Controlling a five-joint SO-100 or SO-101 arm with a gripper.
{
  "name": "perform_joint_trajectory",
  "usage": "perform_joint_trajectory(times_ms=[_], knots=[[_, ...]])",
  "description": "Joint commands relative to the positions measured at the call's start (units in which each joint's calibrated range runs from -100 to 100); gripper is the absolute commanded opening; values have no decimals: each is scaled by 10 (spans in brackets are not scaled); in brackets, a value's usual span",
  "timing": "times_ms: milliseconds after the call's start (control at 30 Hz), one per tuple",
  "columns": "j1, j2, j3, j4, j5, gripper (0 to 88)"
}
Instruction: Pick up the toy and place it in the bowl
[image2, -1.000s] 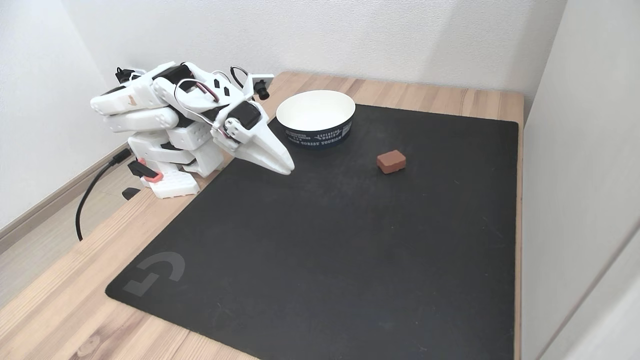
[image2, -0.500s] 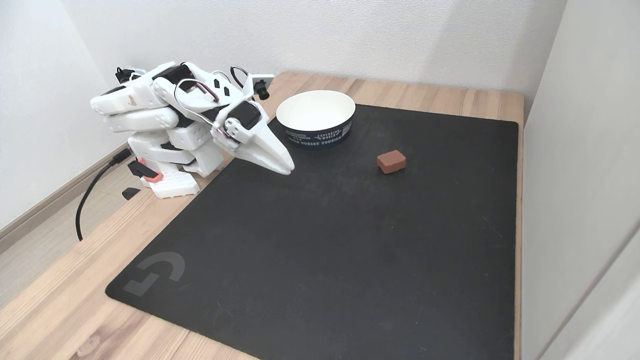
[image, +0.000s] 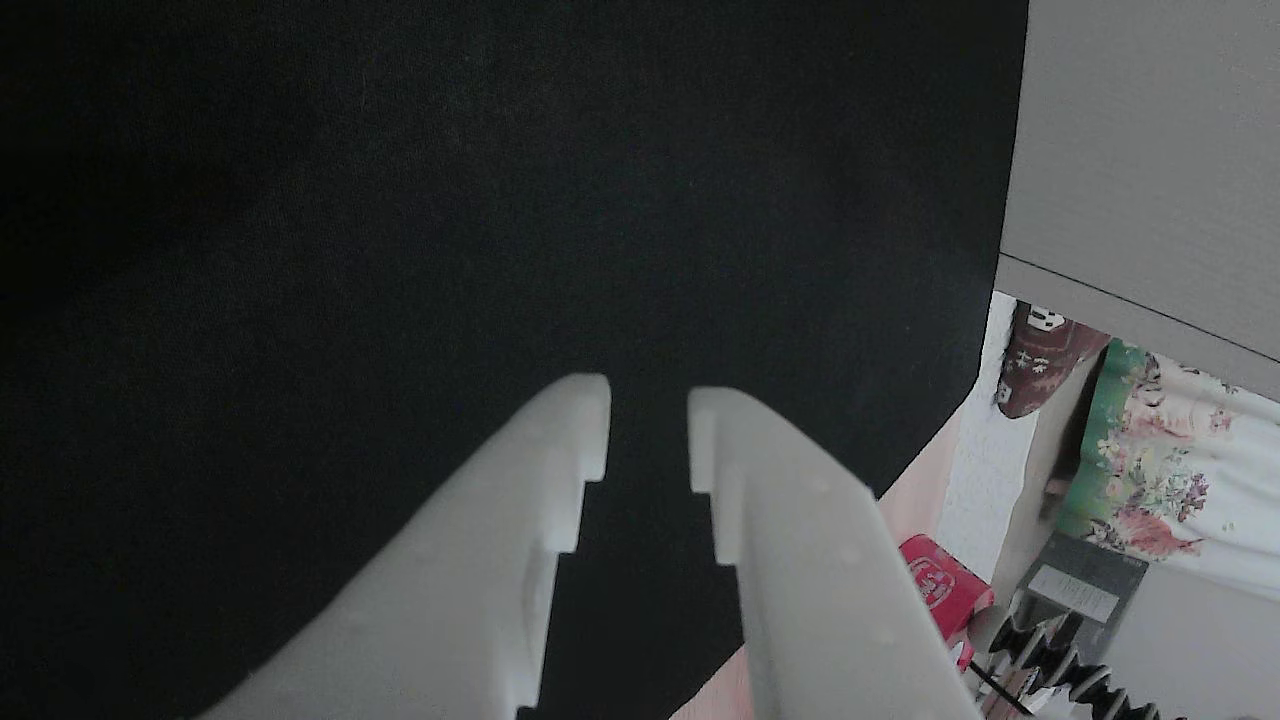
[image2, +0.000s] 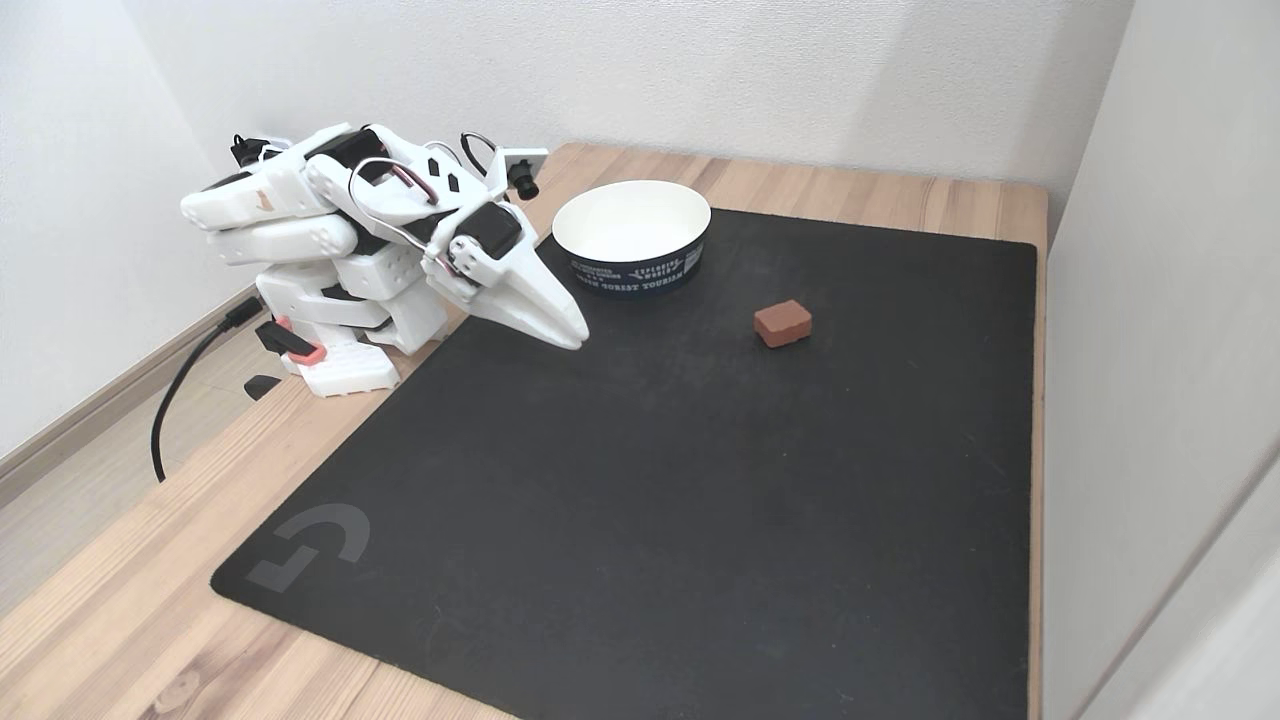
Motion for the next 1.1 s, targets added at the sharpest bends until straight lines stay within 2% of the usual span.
perform_joint_trajectory(times_ms=[0, 833, 1067], knots=[[6, -6, 8, 2, 1, 25], [-1, -1, -10, 7, -2, 24], [-2, 168, -169, 1, 1, 23]])
